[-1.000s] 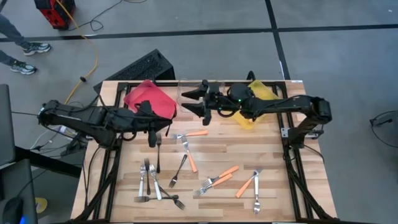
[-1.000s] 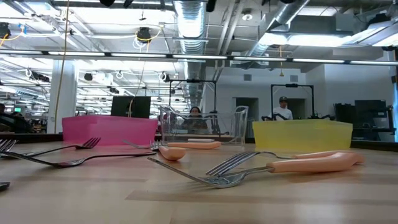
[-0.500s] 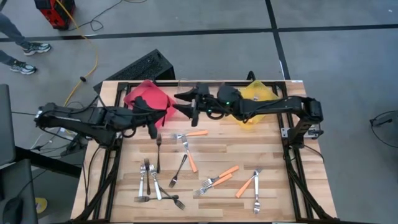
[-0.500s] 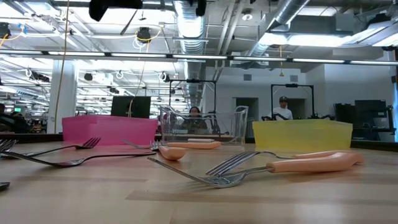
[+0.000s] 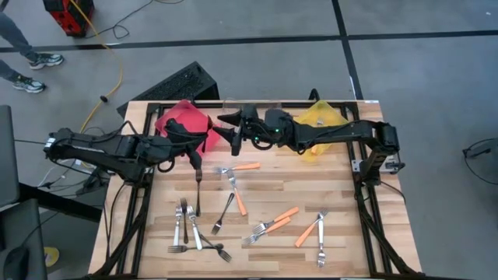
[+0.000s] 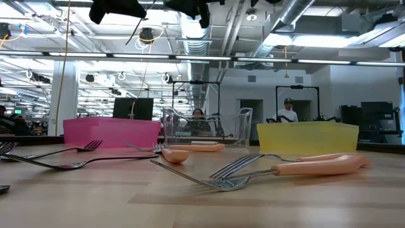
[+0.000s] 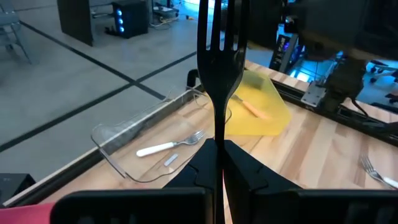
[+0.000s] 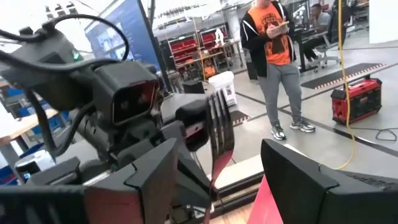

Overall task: Sort silverware by color (type)
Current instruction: Put the black fork into the pink bin

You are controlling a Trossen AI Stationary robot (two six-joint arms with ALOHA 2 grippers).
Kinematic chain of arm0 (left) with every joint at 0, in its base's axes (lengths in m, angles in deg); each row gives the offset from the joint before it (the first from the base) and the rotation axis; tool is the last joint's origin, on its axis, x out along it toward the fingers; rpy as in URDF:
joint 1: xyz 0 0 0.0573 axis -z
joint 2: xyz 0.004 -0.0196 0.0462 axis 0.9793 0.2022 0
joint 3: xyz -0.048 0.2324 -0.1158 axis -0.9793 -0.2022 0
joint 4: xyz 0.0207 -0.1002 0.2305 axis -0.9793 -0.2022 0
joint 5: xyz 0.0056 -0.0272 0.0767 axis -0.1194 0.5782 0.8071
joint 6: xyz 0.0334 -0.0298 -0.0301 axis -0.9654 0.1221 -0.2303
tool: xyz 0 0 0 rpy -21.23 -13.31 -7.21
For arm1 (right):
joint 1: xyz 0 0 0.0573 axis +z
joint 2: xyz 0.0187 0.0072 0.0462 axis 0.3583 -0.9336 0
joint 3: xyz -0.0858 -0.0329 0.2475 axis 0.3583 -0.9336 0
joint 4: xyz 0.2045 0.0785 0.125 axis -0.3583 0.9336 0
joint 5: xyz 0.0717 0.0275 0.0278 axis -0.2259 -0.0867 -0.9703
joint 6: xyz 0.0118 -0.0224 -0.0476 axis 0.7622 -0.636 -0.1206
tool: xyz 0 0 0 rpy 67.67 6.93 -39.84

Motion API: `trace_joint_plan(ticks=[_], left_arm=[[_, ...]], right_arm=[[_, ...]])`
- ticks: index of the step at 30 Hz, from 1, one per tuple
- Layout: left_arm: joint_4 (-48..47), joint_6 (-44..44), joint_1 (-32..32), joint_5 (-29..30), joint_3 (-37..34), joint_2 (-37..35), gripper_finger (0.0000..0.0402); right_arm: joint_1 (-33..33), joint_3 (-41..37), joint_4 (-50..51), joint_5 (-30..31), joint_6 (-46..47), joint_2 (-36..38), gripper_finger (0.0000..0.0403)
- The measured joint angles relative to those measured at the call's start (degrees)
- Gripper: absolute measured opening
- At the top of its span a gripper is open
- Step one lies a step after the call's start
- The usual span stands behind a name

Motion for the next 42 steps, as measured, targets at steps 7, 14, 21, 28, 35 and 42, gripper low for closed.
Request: trace_joint_plan(ticks=[7, 14, 21, 28, 35, 42], left_arm=[[2.28, 0.43, -0.09, -2.37, 0.11, 2.88, 0.0], [5.4, -0.05, -0.22, -2.8, 0.11, 4.58, 0.0], [5.41, 0.54, -0.22, -4.9, 0.04, 4.7, 0.0], [5.77, 1.22, -0.22, -6.99, 0.07, 6.21, 0.0], [5.48, 1.8, -0.22, -5.33, 0.02, 6.35, 0.0], [5.23, 1.77, -0.17, -5.01, 0.02, 6.14, 0.0003]], right_arm=[[-0.72, -0.01, 0.91, -0.02, 0.01, -0.01, 0.0256], [-0.7, -0.01, 4.39, 0.46, 0.04, -0.01, 0.0255], [-0.61, -0.01, 5.32, 3.43, 0.06, -0.01, 0.0255], [-0.68, -0.01, 6.22, 4.01, 1.12, -0.01, 0.0207], [-0.68, -0.01, 7.36, 4.48, 2.38, 0.01, 0.0072], [-0.7, -0.01, 8.47, 4.46, 4.15, 0.12, 0.0021]])
